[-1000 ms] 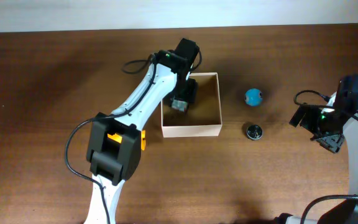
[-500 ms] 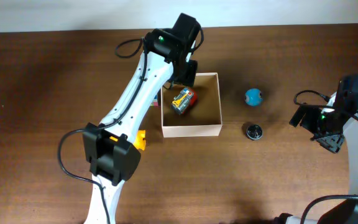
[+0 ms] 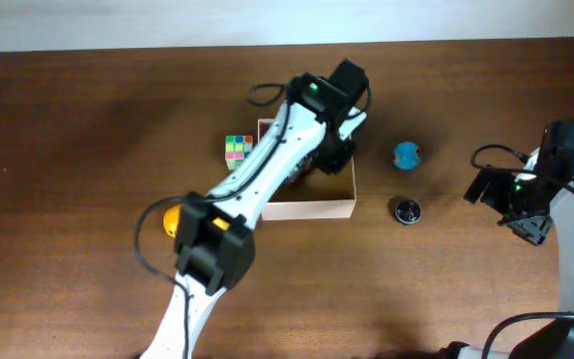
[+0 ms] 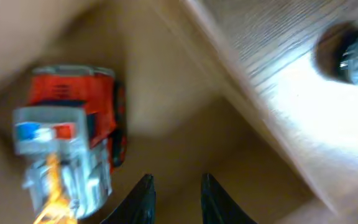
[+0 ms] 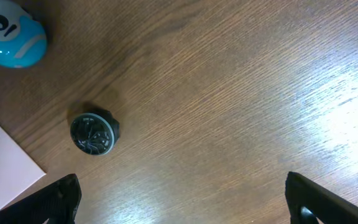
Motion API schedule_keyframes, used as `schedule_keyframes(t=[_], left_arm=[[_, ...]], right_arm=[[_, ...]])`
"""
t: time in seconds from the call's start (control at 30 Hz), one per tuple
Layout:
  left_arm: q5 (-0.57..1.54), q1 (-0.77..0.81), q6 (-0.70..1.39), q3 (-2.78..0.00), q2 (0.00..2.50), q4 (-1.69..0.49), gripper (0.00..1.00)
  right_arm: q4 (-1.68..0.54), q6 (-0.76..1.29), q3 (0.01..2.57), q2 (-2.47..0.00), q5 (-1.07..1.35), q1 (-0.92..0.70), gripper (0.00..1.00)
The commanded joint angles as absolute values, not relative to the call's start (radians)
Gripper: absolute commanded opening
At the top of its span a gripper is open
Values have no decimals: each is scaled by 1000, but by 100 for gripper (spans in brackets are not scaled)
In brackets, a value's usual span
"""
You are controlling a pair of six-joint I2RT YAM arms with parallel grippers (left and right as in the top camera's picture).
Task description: Pack container
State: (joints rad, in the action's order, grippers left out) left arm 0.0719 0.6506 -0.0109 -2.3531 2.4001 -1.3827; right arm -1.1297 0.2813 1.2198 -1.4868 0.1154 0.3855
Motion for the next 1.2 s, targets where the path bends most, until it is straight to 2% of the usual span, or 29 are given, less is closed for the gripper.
schedule_keyframes(t=[0.0,0.1,0.3,0.7,0.87,1.17], left_arm=[[78,643,-39,-2357,2468,-1386,25],[46,641,-38,-2357,2509,-1369,19],[-93,640,20,-2357,2510,-1330,18],[-331,636,352,-2357,2510,-1371,20],[-362,632,452,-2357,2510,-1370,30],[-317,639,416,-2358,2509,-1340,30]], right_arm=[[-1131,282,1235,-1483,120,393,99],[-1131,281,1235,-1483,120,393,99],[-1131,281,1235,-1483,120,393,99],[-1131,263,1235,-1483,120,393,99],[-1137,263,1235,-1483,120,393,99],[-1138,263,1235,-1483,120,393,99]])
